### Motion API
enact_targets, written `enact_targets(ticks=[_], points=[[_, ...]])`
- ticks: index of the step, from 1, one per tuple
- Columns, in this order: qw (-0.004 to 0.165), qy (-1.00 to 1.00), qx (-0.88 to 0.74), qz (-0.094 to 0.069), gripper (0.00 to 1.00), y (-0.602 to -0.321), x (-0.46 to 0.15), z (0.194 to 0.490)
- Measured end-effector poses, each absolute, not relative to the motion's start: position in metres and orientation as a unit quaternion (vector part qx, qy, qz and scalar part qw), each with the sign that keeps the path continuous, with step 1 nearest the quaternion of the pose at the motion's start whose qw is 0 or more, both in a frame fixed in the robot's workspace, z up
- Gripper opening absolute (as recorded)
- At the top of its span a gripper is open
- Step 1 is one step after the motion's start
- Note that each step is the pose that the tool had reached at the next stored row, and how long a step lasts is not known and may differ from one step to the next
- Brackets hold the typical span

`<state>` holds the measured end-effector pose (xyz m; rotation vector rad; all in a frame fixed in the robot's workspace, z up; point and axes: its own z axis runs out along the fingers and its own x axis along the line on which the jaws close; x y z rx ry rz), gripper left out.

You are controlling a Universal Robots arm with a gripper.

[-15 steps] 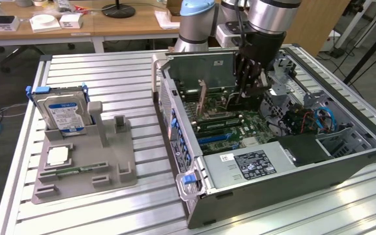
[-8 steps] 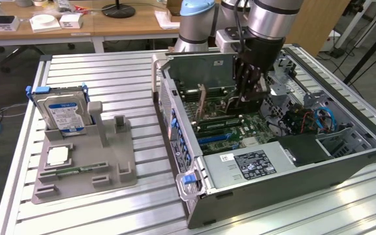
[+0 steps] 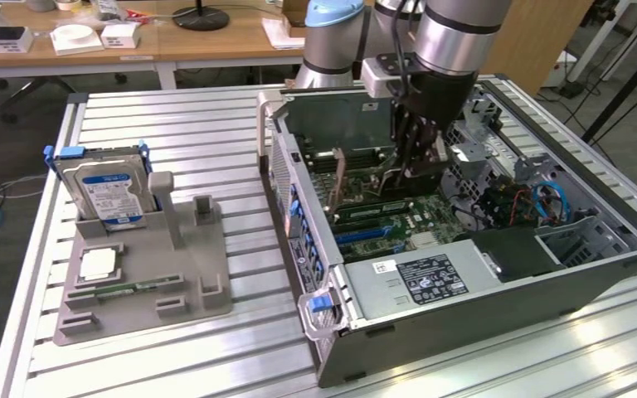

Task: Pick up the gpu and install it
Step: 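Insert the gpu into the slot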

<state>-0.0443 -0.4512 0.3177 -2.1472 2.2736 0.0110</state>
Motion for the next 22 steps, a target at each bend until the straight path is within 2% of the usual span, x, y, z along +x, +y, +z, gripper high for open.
enact_targets(ticks=[22], points=[[0.006,0.725,-0.689,0.003,0.26,-0.464,-0.062,0.289]])
